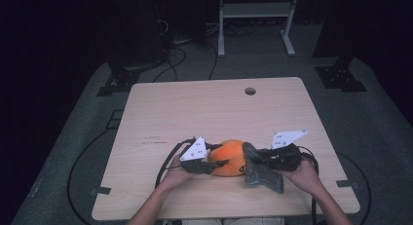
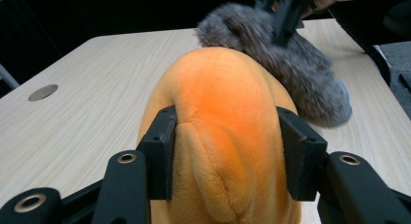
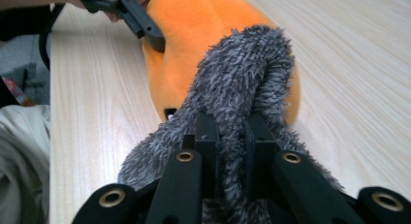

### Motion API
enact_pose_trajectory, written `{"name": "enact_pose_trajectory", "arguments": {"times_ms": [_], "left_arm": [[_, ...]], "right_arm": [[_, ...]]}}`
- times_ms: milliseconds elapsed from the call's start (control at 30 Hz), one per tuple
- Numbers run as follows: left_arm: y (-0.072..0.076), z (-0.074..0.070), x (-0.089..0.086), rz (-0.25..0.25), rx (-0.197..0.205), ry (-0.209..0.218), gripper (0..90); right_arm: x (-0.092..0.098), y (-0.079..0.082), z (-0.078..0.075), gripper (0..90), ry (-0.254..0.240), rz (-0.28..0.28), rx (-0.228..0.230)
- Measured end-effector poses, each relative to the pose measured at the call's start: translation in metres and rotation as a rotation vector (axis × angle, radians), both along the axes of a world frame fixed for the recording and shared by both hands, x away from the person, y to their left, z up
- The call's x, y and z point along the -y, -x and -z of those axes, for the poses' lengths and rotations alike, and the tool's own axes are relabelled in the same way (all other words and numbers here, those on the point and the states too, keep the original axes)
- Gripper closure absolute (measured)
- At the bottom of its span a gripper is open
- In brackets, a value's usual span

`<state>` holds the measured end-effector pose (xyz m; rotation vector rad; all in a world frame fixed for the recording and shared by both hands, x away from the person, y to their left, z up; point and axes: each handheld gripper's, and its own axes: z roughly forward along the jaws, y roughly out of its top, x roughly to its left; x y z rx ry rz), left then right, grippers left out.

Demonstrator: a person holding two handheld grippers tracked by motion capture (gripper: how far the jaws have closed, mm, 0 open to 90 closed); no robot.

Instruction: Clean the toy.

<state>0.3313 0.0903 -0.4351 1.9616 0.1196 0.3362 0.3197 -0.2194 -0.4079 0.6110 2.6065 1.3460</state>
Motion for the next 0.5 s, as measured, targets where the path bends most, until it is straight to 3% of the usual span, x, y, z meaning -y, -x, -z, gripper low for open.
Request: {"name": "enact_pose_trajectory", "arguments": {"times_ms": [167, 233, 267, 333, 367, 400, 433, 500], "left_arm": [[0.002, 0.000, -0.001, 0.009, 0.004, -0.002, 48.0], [0.000, 0.000, -0.002, -0.004, -0.017, 0.002, 43.1], [-0.002, -0.001, -0.002, -0.022, -0.062, -0.004, 37.0], [-0.004, -0.005, -0.003, -0.045, -0.162, 0.040, 21.4], [-0.005, -0.007, -0.003, -0.055, -0.195, 0.049, 14.4], [-0.005, -0.007, -0.003, -0.055, -0.195, 0.049, 8.4], [-0.005, -0.009, 0.001, -0.070, -0.260, 0.019, 7.3], [-0.006, -0.005, 0.005, -0.067, -0.301, -0.030, 11.0]], "right_arm": [[-0.001, -0.015, -0.013, 78.9, -0.129, 0.009, -0.001], [-0.010, -0.019, -0.011, 78.9, -0.086, 0.007, -0.016], [-0.013, -0.019, -0.009, 78.9, -0.073, 0.002, -0.021], [-0.020, -0.013, -0.006, 79.1, -0.053, -0.009, -0.014], [-0.023, -0.010, -0.006, 79.2, -0.037, -0.018, -0.010], [-0.024, -0.006, -0.005, 79.2, -0.029, -0.025, -0.005], [-0.027, 0.000, -0.005, 79.2, -0.026, -0.037, 0.009], [-0.029, 0.010, -0.003, 79.3, -0.012, -0.056, 0.019]]}}
